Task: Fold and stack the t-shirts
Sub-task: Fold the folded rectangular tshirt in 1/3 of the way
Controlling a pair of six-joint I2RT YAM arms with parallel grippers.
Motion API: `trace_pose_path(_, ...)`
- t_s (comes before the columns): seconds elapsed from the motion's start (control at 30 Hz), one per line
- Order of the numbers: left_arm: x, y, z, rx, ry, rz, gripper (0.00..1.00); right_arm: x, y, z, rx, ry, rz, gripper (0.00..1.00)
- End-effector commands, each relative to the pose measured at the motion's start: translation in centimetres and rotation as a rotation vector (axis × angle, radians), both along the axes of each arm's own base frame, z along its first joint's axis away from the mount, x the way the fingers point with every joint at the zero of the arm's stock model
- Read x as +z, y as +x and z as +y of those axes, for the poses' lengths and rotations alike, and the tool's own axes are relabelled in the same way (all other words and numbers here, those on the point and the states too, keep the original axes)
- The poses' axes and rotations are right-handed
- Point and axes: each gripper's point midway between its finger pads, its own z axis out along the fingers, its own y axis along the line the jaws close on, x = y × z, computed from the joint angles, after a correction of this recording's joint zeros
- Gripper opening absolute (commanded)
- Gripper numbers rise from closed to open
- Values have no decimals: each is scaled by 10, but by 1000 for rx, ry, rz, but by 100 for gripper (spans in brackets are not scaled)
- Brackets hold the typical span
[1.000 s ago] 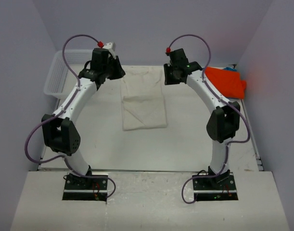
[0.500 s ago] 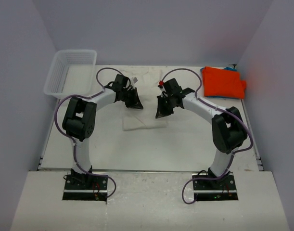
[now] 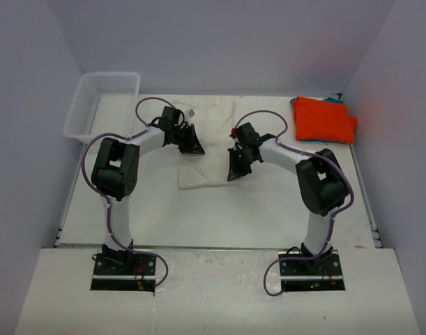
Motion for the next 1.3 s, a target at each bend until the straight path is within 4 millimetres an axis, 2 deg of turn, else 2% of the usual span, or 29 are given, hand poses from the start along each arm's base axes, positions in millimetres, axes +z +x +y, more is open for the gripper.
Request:
trace_pose_path(0.0,-10,17,20,56,-7,4,0,-10,14,-11,-61,-95,4,0)
trace_pose_path(0.07,-22,21,38,105,15,39,0,-14,22,-19,-97,-165,-2,0)
trace_pose_path(0.27,-44,21,82,216,158,72,0,-40,17,-55,-186,-393,67,0)
trace_pose_path(0.37,-44,21,93,242,217,70,0,-45,18,-65,-201,-455,67,0)
trace_pose_path(0.47,-46,16,102,259,269,84,0,-38,20,-68,-203,-467,40,0)
trace_pose_path(0.53,-46,14,105,263,281,84,0,-27,20,-63,-171,-434,5,0)
trace_pose_path(0.63,-34,14,99,240,254,40,0,-9,19,-42,-93,-365,-67,0)
trace_pose_path(0.67,-21,17,93,224,236,3,0,12,22,-27,-66,-309,-142,0)
trace_pose_path(0.7,-12,17,88,198,223,-27,0,20,19,-23,-50,-293,-171,0)
trace_pose_path(0.73,-4,16,78,173,219,-54,0,32,18,-17,-38,-266,-207,0)
trace_pose_path(0.77,14,16,74,163,215,-101,0,53,17,-10,-35,-221,-250,0)
trace_pose_path(0.8,23,14,70,155,218,-125,0,62,16,-8,-36,-197,-258,0)
trace_pose_path(0.83,35,8,65,144,232,-150,0,76,14,-9,-50,-178,-275,3)
trace_pose_path(0.9,42,1,62,139,263,-165,0,87,14,-11,-57,-179,-284,16)
trace_pose_path(0.97,49,-15,58,126,300,-162,0,87,13,-23,-74,-227,-282,23)
trace_pose_path(1.0,49,-18,62,138,341,-165,0,84,11,-26,-74,-236,-274,40)
trace_pose_path(1.07,44,-40,64,123,395,-120,0,75,9,-34,-83,-229,-229,51)
trace_pose_path(1.1,41,-49,64,127,409,-100,0,64,3,-40,-90,-242,-199,53)
trace_pose_path(1.13,29,-62,68,120,428,-59,0,59,3,-43,-98,-244,-191,53)
trace_pose_path(1.2,27,-79,73,129,438,-33,1,42,-3,-51,-94,-259,-160,54)
trace_pose_path(1.23,15,-93,80,131,456,2,2,38,-1,-53,-100,-257,-161,54)
trace_pose_path(1.27,18,-97,83,148,453,-4,3,31,-3,-56,-100,-270,-146,54)
